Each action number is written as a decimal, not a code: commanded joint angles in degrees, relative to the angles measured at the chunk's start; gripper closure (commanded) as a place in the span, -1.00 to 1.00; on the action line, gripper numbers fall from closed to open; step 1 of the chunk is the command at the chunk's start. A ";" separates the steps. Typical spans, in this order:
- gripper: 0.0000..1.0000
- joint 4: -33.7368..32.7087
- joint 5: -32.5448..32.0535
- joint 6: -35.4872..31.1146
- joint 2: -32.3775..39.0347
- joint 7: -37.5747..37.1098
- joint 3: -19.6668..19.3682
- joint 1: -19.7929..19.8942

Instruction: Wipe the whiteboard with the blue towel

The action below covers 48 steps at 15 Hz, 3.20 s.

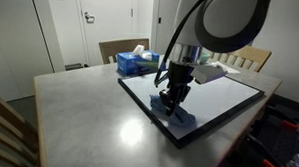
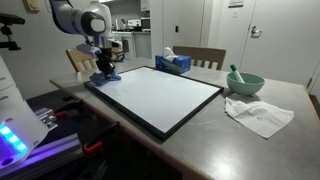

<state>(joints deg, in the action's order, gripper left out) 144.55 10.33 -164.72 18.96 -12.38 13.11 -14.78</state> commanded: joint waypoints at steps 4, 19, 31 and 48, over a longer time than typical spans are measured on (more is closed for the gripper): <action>0.92 4.15 4.78 -4.45 3.66 9.38 3.76 8.45; 0.68 6.93 15.41 -1.52 -3.47 17.12 9.29 16.10; 0.92 10.61 9.68 -2.13 -2.72 17.03 3.29 14.91; 0.68 13.11 13.84 -1.32 -8.45 21.99 0.16 18.83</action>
<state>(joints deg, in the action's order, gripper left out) 157.74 24.19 -166.22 10.54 9.67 13.61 4.40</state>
